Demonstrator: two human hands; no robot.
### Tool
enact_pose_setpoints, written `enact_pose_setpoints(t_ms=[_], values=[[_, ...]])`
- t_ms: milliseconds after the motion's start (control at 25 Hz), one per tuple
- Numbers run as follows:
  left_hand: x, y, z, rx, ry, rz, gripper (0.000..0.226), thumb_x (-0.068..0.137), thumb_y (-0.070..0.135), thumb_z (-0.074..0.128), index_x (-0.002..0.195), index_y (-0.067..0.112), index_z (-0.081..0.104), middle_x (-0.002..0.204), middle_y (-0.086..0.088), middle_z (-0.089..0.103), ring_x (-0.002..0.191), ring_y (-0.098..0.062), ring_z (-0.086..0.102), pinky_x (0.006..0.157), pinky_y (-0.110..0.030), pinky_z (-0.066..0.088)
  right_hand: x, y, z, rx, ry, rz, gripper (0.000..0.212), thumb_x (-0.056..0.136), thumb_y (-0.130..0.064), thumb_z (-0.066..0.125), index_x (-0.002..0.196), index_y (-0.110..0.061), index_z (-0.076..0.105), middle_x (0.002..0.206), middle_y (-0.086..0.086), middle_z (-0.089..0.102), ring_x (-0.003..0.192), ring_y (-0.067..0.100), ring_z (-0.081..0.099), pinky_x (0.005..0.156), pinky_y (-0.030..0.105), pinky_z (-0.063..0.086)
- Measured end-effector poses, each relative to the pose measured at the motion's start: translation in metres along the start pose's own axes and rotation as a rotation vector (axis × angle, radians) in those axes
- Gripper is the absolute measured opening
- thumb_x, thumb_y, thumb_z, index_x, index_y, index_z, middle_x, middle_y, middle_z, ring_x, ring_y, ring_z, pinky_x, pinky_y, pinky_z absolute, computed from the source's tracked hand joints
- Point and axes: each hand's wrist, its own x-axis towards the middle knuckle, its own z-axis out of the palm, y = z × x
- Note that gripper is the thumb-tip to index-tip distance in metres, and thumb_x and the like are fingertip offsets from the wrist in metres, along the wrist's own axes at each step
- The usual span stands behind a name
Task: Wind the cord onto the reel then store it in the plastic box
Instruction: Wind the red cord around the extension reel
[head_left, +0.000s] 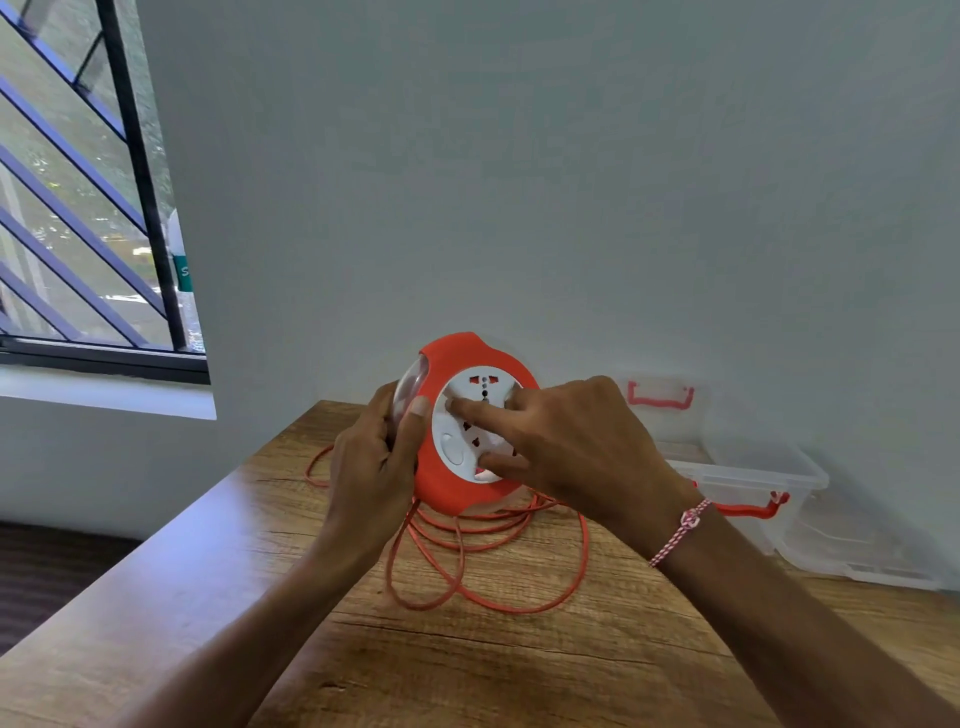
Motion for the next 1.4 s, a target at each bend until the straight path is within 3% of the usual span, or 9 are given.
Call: enact_pose_setpoints(t_ms=[160,320,440,600,800,1080,1200,1320,1400], values=[[-0.004,-0.001,0.003,0.109,0.036,0.094,0.049,0.100,0.072,0.039,0.141,0.047,0.051,0.089,0.017,0.076,0.084,-0.006,0.077,0.064,-0.041,0.067,0.002,-0.025,0.002,0.340,0.111,0.471,0.064,0.079,-0.072,0.068,0.116,-0.019,0.065,0.077,0.000,0.074,0.055,0.017,0.067,0.047,0.019,0.040],[-0.006,0.003,0.004,0.073,0.029,0.089,0.055,0.096,0.081,0.036,0.139,0.049,0.048,0.102,0.042,0.071,0.087,0.007,0.076,0.063,-0.020,0.063,0.005,-0.033,0.004,0.993,-0.010,0.941,0.060,0.078,-0.077,0.067,0.110,-0.027,0.056,0.092,-0.004,0.076,0.052,0.007,0.070,0.046,0.015,0.051],[-0.004,0.001,0.003,0.004,0.060,0.034,0.053,0.095,0.078,0.041,0.135,0.045,0.052,0.103,0.040,0.071,0.089,0.002,0.077,0.063,-0.022,0.064,0.002,-0.017,0.000,0.570,0.104,0.648,0.057,0.082,-0.076,0.064,0.107,-0.025,0.063,0.086,-0.007,0.075,0.066,0.010,0.070,0.057,0.021,0.054],[0.001,-0.002,0.000,-0.043,0.093,-0.013,0.029,0.103,0.062,0.049,0.126,0.046,0.057,0.100,0.032,0.074,0.090,-0.003,0.077,0.063,-0.022,0.063,0.001,0.007,-0.006,0.194,0.033,0.095,0.056,0.092,-0.058,0.066,0.139,-0.030,0.054,0.121,0.001,0.066,0.082,0.019,0.071,0.052,0.022,0.039],[-0.001,0.000,0.001,-0.051,0.052,-0.018,0.022,0.103,0.050,0.045,0.123,0.052,0.055,0.098,0.032,0.074,0.088,0.000,0.077,0.064,-0.022,0.064,-0.003,0.004,-0.005,0.025,-0.006,-0.043,0.066,0.089,-0.049,0.074,0.149,-0.037,0.050,0.109,0.009,0.074,0.072,0.022,0.074,0.050,0.023,0.041],[-0.006,-0.004,0.005,0.072,0.049,0.051,0.047,0.100,0.066,0.041,0.140,0.045,0.053,0.103,0.029,0.073,0.087,-0.001,0.076,0.063,-0.032,0.067,-0.001,-0.018,0.003,0.280,0.069,0.354,0.065,0.077,-0.070,0.072,0.127,-0.028,0.067,0.089,0.003,0.079,0.069,0.022,0.071,0.058,0.025,0.048],[-0.008,0.003,0.006,0.045,0.030,0.087,0.039,0.099,0.075,0.038,0.136,0.067,0.045,0.103,0.039,0.072,0.091,0.006,0.075,0.064,-0.019,0.063,0.002,-0.027,0.001,0.644,0.052,0.704,0.066,0.072,-0.076,0.071,0.113,-0.025,0.062,0.094,-0.004,0.075,0.070,0.013,0.073,0.052,0.018,0.054],[-0.008,0.003,0.007,0.000,0.054,0.064,0.043,0.095,0.080,0.039,0.136,0.067,0.044,0.106,0.035,0.072,0.094,0.006,0.076,0.066,-0.018,0.062,0.006,-0.031,0.006,1.111,-0.020,1.024,0.059,0.074,-0.072,0.075,0.103,-0.025,0.055,0.073,-0.008,0.075,0.048,0.004,0.069,0.051,0.021,0.059],[-0.009,0.004,0.008,-0.030,0.066,0.043,0.043,0.095,0.079,0.041,0.134,0.062,0.047,0.104,0.037,0.072,0.095,0.005,0.075,0.065,-0.016,0.061,0.006,-0.026,0.002,0.950,0.003,0.944,0.057,0.077,-0.074,0.072,0.103,-0.025,0.059,0.071,-0.014,0.070,0.051,-0.002,0.067,0.048,0.009,0.049]])
